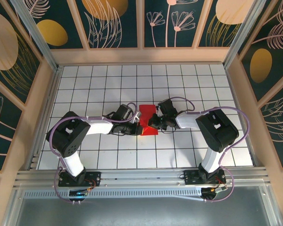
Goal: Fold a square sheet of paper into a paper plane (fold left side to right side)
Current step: Fold the triangle a second time at the center of the table.
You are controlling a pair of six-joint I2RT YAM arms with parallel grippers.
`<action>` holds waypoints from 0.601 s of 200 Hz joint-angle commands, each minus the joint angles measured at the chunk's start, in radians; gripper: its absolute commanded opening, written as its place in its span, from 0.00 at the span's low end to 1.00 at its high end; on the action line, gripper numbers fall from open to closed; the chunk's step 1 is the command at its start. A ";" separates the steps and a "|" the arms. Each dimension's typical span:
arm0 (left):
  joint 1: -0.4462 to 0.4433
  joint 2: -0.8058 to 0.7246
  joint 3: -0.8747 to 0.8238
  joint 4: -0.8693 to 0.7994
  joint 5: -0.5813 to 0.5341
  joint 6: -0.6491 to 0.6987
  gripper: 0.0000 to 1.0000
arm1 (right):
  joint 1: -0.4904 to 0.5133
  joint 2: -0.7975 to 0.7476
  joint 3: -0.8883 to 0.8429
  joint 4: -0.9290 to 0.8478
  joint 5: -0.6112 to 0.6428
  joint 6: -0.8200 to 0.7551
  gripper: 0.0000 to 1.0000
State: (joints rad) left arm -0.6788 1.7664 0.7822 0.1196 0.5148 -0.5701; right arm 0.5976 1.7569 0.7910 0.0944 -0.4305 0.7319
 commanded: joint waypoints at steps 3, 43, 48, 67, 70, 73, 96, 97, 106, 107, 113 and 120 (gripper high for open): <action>0.005 0.015 -0.018 -0.018 -0.006 0.021 0.05 | 0.018 0.014 -0.007 -0.059 0.019 -0.013 0.00; 0.004 0.016 -0.027 -0.018 -0.018 0.020 0.05 | 0.019 0.015 -0.005 -0.060 0.019 -0.012 0.00; 0.004 0.016 -0.027 -0.018 -0.021 0.021 0.04 | 0.019 0.015 -0.005 -0.060 0.019 -0.014 0.00; 0.004 0.015 -0.033 -0.018 -0.029 0.020 0.04 | 0.020 0.014 -0.005 -0.060 0.018 -0.013 0.00; 0.005 0.016 -0.034 -0.018 -0.030 0.021 0.04 | 0.021 0.014 -0.005 -0.059 0.018 -0.013 0.00; 0.004 0.016 -0.034 -0.018 -0.033 0.021 0.03 | 0.021 0.014 -0.004 -0.060 0.018 -0.013 0.00; 0.005 0.017 -0.038 -0.018 -0.044 0.022 0.02 | 0.022 0.011 -0.001 -0.061 0.018 -0.015 0.00; 0.005 0.017 -0.038 -0.018 -0.045 0.022 0.02 | 0.022 0.012 -0.001 -0.062 0.017 -0.014 0.00; 0.004 0.019 -0.039 -0.019 -0.051 0.022 0.02 | 0.021 0.009 0.003 -0.066 0.018 -0.015 0.00; 0.005 0.019 -0.039 -0.020 -0.052 0.022 0.02 | 0.022 0.009 0.003 -0.066 0.018 -0.017 0.00; 0.005 0.020 -0.041 -0.022 -0.057 0.021 0.01 | 0.021 0.005 0.009 -0.073 0.018 -0.020 0.00; 0.005 0.023 -0.041 -0.026 -0.064 0.025 0.00 | 0.022 -0.002 0.019 -0.080 0.019 -0.024 0.00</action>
State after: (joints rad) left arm -0.6788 1.7676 0.7647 0.1242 0.4992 -0.5690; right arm 0.6033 1.7569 0.7921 0.0933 -0.4297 0.7315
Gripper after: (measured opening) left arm 0.044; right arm 0.049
